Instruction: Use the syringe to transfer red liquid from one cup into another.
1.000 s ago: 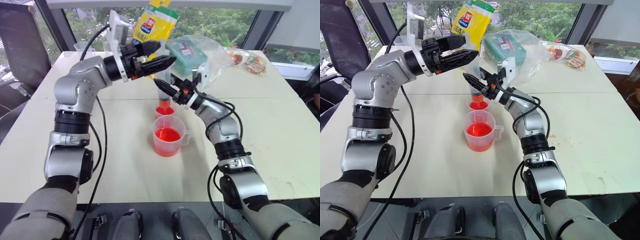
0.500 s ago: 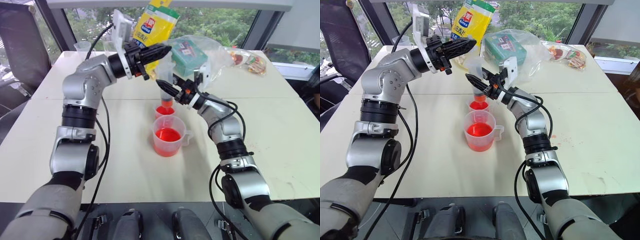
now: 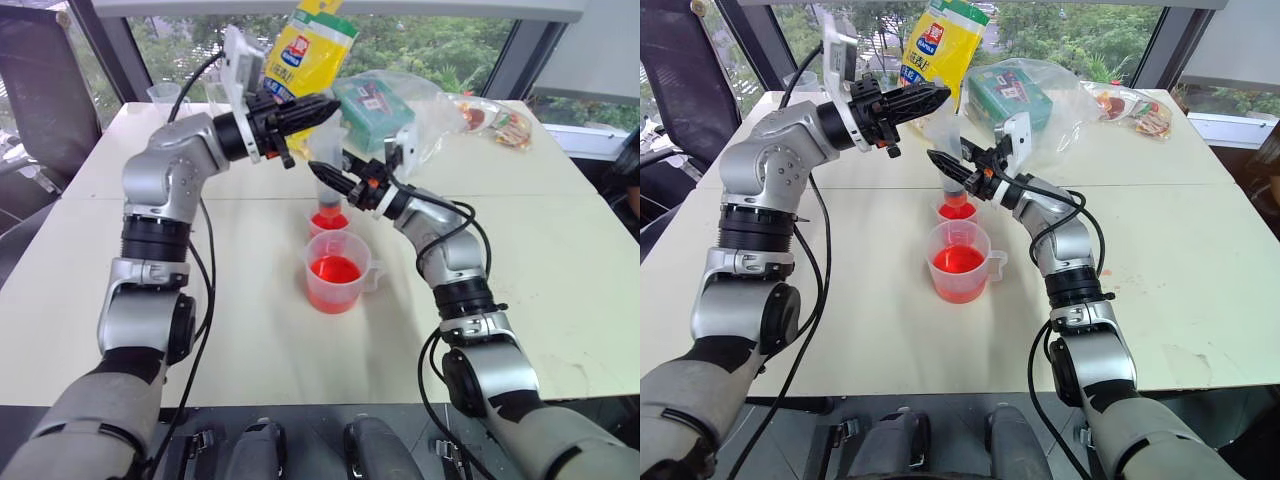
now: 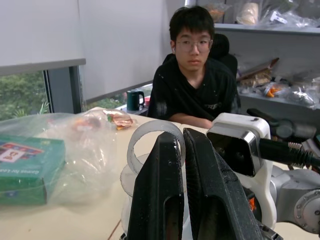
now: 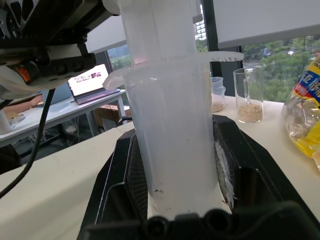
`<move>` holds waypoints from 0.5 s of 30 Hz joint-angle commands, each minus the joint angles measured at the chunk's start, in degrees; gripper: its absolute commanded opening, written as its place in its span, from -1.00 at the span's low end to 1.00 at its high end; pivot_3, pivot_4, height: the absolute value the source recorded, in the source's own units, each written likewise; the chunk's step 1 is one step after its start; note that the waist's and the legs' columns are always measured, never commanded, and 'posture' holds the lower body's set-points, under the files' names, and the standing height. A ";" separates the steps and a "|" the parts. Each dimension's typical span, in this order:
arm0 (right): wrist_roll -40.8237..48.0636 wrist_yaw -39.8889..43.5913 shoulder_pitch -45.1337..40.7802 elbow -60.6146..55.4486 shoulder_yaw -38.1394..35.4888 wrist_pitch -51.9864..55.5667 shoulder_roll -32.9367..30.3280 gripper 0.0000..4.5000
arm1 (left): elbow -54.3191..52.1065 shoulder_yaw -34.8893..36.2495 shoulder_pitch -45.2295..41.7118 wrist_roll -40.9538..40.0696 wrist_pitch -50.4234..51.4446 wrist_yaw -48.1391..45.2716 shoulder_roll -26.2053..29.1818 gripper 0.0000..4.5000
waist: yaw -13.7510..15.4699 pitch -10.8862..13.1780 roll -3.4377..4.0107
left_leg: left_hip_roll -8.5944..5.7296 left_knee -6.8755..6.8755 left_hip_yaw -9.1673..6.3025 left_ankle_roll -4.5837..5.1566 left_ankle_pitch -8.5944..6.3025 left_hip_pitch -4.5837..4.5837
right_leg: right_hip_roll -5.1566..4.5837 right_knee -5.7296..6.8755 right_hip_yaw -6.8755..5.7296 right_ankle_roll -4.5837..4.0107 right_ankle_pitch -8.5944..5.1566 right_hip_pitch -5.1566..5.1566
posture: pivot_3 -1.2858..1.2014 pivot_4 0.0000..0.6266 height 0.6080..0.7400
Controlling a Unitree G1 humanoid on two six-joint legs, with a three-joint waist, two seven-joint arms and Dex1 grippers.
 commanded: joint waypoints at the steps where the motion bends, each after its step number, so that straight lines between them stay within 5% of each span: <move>1: 4.30 -0.70 -4.02 -7.68 -2.27 0.17 0.63 -0.36 | -0.74 -2.82 1.79 1.14 1.42 -1.00 -0.99 -0.99 | -0.01 0.00 0.00 | 0.00 0.00 0.00 0.00 0.00 0.00 | 0.00 0.00 0.00 0.00 0.00 0.00 | 0.03 -0.52 1.00; 15: 5.98 -2.03 -5.15 -11.48 -3.48 3.89 0.62 -0.36 | -0.74 -3.78 3.55 1.78 1.97 -0.98 -1.70 -0.99 | -0.03 0.00 0.00 | 0.00 0.00 0.00 0.06 -0.04 0.00 | 0.00 0.00 0.00 0.00 0.00 0.00 | 0.03 -0.52 1.00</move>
